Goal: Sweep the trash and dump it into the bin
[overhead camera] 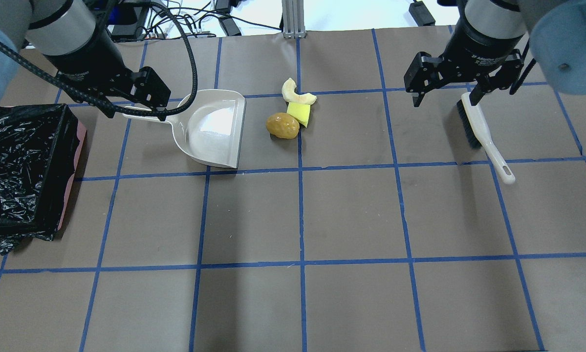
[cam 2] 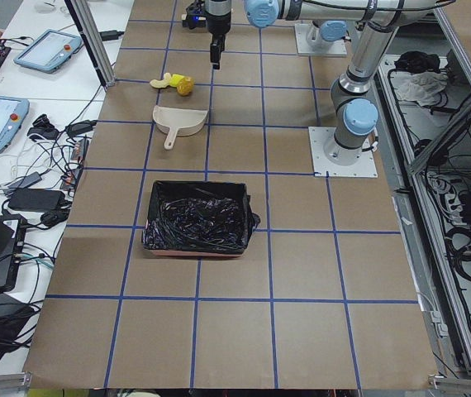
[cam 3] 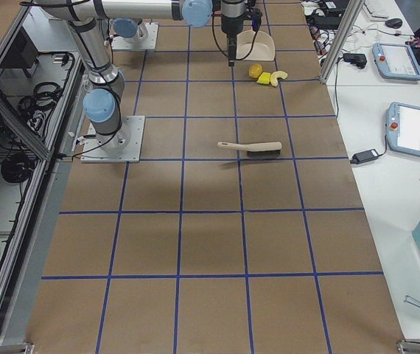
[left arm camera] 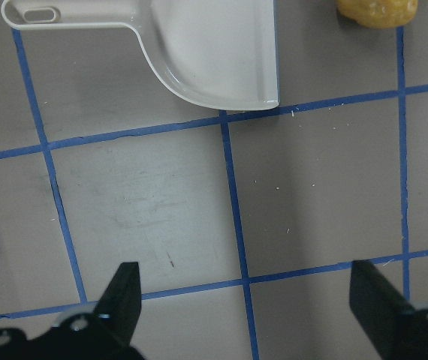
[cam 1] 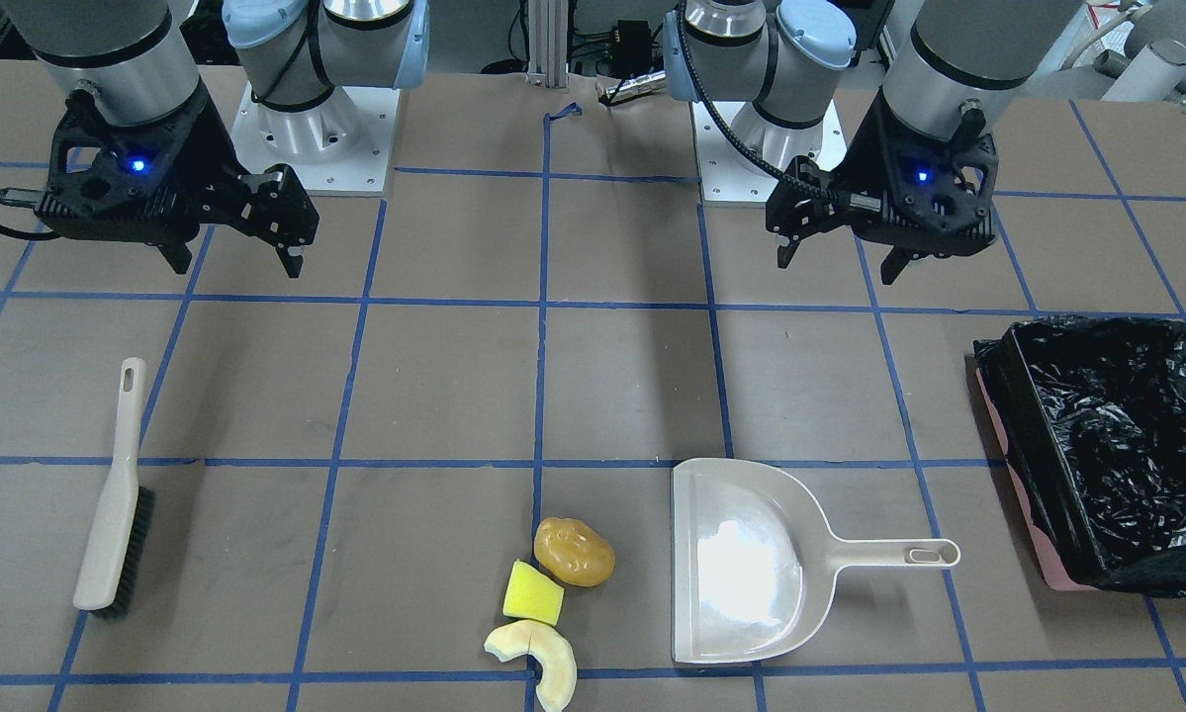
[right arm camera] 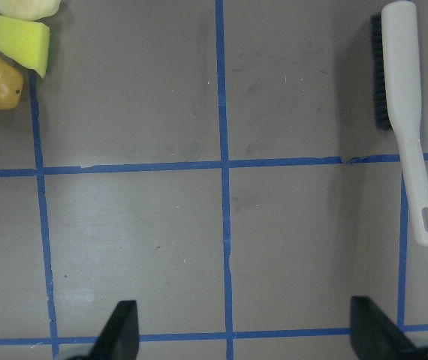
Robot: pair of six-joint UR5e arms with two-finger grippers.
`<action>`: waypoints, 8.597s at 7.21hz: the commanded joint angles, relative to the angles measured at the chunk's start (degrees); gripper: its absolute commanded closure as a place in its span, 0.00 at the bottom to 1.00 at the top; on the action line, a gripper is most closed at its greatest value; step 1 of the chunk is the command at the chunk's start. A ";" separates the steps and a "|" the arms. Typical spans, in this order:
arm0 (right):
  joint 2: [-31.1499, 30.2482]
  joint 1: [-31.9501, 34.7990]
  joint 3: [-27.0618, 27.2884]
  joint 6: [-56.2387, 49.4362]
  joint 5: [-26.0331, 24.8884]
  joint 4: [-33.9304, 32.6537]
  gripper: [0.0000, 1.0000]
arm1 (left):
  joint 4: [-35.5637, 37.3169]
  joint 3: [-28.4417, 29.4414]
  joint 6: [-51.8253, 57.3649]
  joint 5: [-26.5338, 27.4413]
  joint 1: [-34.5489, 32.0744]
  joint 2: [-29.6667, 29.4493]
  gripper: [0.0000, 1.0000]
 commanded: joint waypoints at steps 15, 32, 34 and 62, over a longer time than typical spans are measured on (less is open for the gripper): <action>21.78 -18.84 1.14 -23.43 -5.16 -4.83 0.00 | 21.55 1.97 90.54 0.11 10.33 -17.93 0.01; 21.88 -17.30 5.29 -18.23 -12.11 -5.83 0.79 | 26.08 5.41 83.08 1.43 7.08 -34.12 0.00; 22.23 -9.49 2.91 -11.64 -14.38 -5.37 0.83 | 26.17 5.14 83.08 0.55 6.90 -34.38 0.00; 42.45 19.89 -26.63 10.44 -9.04 12.04 1.00 | 28.10 3.91 84.31 -0.86 6.20 -35.88 1.00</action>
